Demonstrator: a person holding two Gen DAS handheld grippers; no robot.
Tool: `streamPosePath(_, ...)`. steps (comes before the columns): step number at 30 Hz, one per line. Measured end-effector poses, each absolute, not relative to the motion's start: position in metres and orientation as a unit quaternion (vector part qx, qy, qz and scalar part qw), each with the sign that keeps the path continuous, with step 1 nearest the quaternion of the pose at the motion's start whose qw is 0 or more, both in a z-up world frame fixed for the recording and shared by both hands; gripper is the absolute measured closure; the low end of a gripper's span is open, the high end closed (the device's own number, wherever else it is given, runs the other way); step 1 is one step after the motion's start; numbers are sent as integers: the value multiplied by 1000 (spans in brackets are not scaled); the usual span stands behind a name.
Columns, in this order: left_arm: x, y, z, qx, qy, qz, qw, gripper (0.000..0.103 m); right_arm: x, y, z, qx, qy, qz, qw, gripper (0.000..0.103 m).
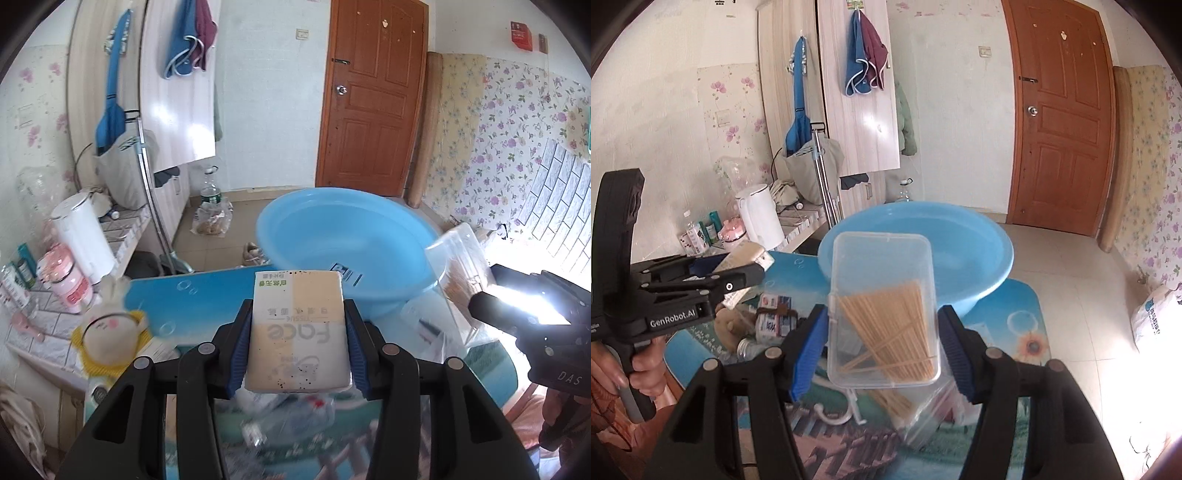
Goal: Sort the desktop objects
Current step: 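Release the tissue pack into the blue basin with left while right drops the stick box in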
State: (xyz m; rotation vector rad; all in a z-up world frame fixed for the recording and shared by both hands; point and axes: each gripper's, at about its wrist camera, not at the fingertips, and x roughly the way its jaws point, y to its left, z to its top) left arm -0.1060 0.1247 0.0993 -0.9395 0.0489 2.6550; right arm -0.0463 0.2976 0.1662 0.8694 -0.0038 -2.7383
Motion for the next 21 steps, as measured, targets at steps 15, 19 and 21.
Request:
streamPosePath(15, -208, 193, 72, -358, 42, 911, 203, 56, -140, 315, 146, 344, 8, -930, 128, 45)
streamPosePath(19, -204, 196, 77, -350, 47, 913, 204, 43, -142, 317, 145, 341, 4, -931, 129, 45)
streamPosePath(21, -205, 192, 78, -349, 50, 914, 200, 43, -143, 318, 144, 343, 3, -930, 129, 45)
